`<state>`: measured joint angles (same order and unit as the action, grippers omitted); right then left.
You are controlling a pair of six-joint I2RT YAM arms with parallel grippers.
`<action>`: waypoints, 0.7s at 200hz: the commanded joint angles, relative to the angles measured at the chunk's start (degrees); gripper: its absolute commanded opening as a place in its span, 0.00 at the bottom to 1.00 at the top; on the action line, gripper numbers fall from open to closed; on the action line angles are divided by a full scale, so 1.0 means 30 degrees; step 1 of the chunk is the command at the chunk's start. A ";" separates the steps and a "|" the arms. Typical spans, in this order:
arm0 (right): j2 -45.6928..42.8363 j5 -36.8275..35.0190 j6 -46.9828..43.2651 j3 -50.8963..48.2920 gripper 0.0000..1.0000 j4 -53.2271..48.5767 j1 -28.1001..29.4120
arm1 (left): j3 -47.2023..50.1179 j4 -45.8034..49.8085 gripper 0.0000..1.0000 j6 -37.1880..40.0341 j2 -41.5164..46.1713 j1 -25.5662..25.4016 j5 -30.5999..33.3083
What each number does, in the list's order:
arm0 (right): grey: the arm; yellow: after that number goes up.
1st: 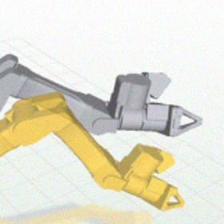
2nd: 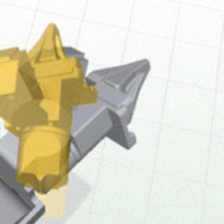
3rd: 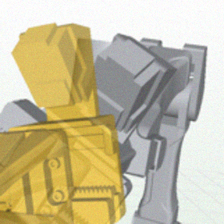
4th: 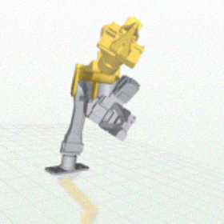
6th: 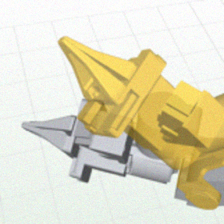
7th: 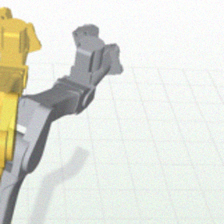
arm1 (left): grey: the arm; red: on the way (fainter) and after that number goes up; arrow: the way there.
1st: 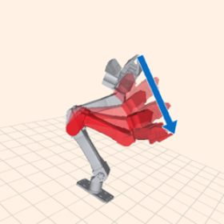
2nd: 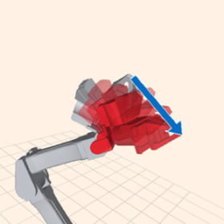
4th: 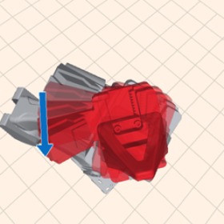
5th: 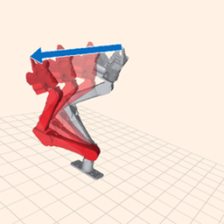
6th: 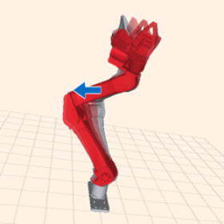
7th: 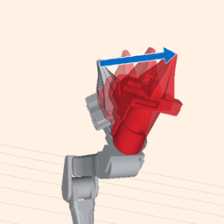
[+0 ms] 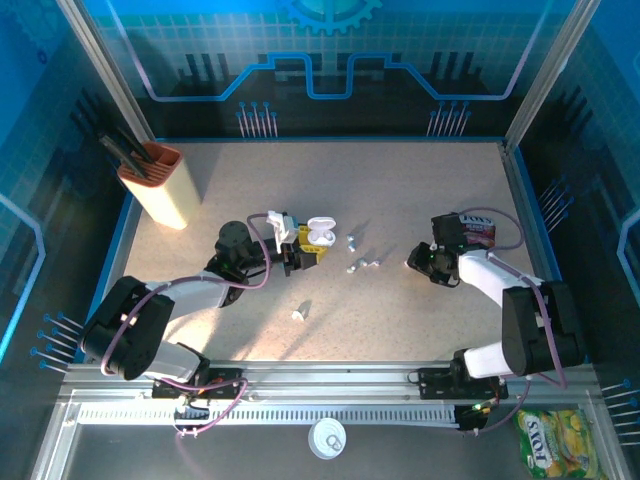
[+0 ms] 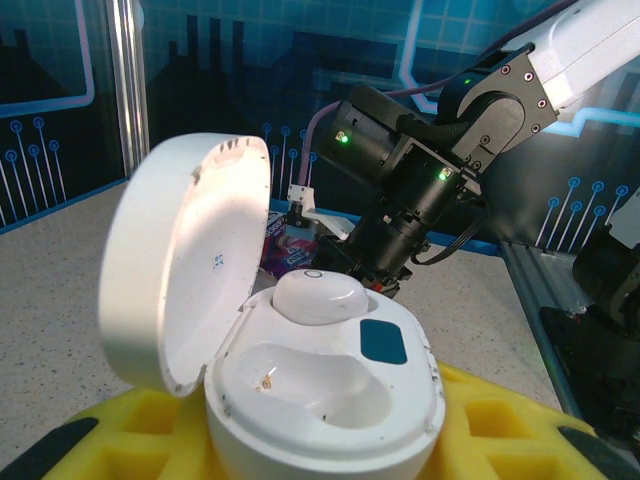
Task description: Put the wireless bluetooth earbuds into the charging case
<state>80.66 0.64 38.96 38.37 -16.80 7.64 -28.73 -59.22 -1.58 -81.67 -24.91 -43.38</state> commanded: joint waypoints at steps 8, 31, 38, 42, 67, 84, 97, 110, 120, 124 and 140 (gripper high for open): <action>0.0715 0.0380 -0.0908 0.0831 0.34 -0.0599 -0.0254 | 0.0231 -0.0621 0.38 -0.0116 0.0445 0.0151 -0.0261; 0.0966 0.0631 -0.0973 0.0892 0.33 -0.0400 -0.0238 | 0.0249 -0.0631 0.37 -0.0155 0.0504 0.0130 -0.0249; 0.1028 0.0663 -0.1002 0.0893 0.33 -0.0346 -0.0248 | 0.0257 -0.0647 0.37 -0.0124 0.0511 0.0128 -0.0246; 0.1059 0.0664 -0.1002 0.0930 0.33 -0.0348 -0.0253 | 0.0260 -0.0602 0.37 -0.0144 0.0530 0.0139 -0.0234; 0.1480 0.0474 -0.1092 0.1082 0.33 -0.0294 -0.0327 | 0.0218 -0.0564 0.37 -0.0158 0.0475 0.0151 -0.0229; 0.1698 0.0444 -0.1092 0.1173 0.32 -0.0105 -0.0371 | 0.0157 -0.0526 0.37 -0.0160 0.0446 0.0155 -0.0248; 0.1821 0.0630 -0.1110 0.1312 0.32 -0.0057 -0.0386 | 0.0122 -0.0455 0.37 -0.0174 0.0446 0.0133 -0.0223; 0.1751 0.0899 -0.1114 0.1402 0.33 0.0075 -0.0383 | 0.0112 -0.0394 0.37 -0.0146 0.0445 0.0150 -0.0237; 0.1501 0.1115 -0.1157 0.1406 0.32 0.0120 -0.0357 | 0.0113 -0.0346 0.37 -0.0146 0.0453 0.0128 -0.0221; 0.1391 0.1172 -0.1193 0.1396 0.33 0.0117 -0.0350 | 0.0136 -0.0356 0.37 -0.0146 0.0472 0.0141 -0.0223; 0.0835 0.1221 -0.1332 0.1418 0.34 -0.0024 -0.0223 | 0.0168 -0.0328 0.37 -0.0138 0.0500 0.0135 -0.0211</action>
<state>85.43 2.85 36.01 41.28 -16.82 7.42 -28.71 -59.20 -1.58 -81.67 -24.88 -43.38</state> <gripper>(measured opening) 0.330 0.375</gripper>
